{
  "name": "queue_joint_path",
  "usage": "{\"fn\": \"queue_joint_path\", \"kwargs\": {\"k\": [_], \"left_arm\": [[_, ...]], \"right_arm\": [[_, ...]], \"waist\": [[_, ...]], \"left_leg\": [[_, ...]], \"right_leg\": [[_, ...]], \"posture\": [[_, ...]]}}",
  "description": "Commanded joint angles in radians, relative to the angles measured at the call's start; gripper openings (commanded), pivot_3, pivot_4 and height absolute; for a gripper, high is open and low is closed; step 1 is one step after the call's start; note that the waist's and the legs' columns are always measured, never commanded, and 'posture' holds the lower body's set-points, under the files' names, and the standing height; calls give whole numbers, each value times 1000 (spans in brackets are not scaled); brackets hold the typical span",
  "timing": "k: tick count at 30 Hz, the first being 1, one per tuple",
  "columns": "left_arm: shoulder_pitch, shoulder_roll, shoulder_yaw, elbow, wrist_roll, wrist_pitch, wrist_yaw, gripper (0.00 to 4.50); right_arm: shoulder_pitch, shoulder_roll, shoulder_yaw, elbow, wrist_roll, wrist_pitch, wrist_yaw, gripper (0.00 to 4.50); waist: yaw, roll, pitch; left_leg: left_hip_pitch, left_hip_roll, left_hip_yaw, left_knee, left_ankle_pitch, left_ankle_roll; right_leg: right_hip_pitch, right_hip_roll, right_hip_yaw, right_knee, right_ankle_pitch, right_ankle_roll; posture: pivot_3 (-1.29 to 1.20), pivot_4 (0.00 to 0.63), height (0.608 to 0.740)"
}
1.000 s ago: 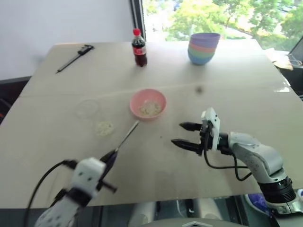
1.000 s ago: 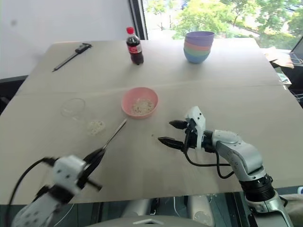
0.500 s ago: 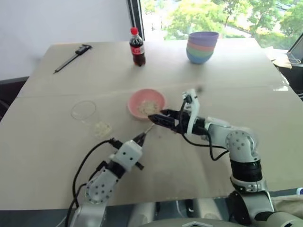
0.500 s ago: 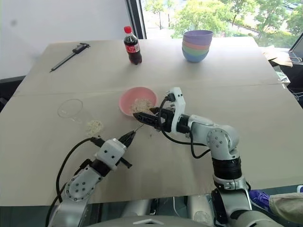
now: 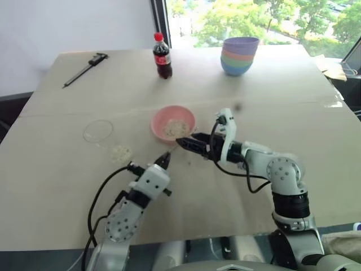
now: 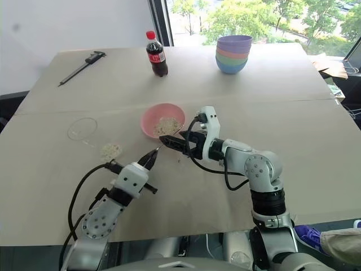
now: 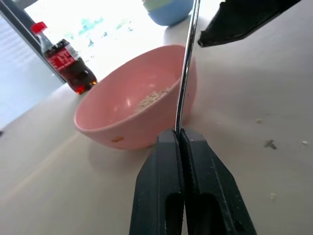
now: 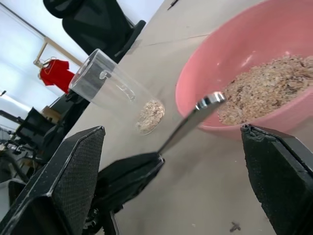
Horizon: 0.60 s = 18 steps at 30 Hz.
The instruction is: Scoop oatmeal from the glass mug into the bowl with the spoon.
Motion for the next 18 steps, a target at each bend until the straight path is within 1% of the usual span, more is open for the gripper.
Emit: {"fn": "queue_joint_path", "kwargs": {"k": [1,4,12,14,18], "left_arm": [[-13,31,-2,-26,173,-59,95,17],[-18,53,1,-37,311,-74,163,17],[-29,72,11,-47,562,-69,303,17],[-36,66,11,-43,612,-59,340,17],[-43,59,7,-40,649,-57,369,17]], "right_arm": [[-26,31,-22,-8,30,6,-24,4500],[-44,53,-41,-2,49,20,-47,4500],[-102,145,-126,22,155,88,-161,4500],[-117,164,-151,38,180,114,-204,4500],[-130,193,-185,60,217,142,-272,4500]], "waist": [[0,0,0],[0,0,0],[-1,0,0],[-1,0,0],[-2,0,0]], "left_leg": [[0,0,0,0,0,0],[0,0,0,0,0,0],[0,0,0,0,0,0],[0,0,0,0,0,0],[0,0,0,0,0,0]], "right_leg": [[0,0,0,0,0,0],[0,0,0,0,0,0],[0,0,0,0,0,0],[0,0,0,1,0,0],[0,0,0,1,0,0]], "posture": [[0,150,740],[0,150,740],[0,150,740],[0,150,740],[0,150,740]]}}
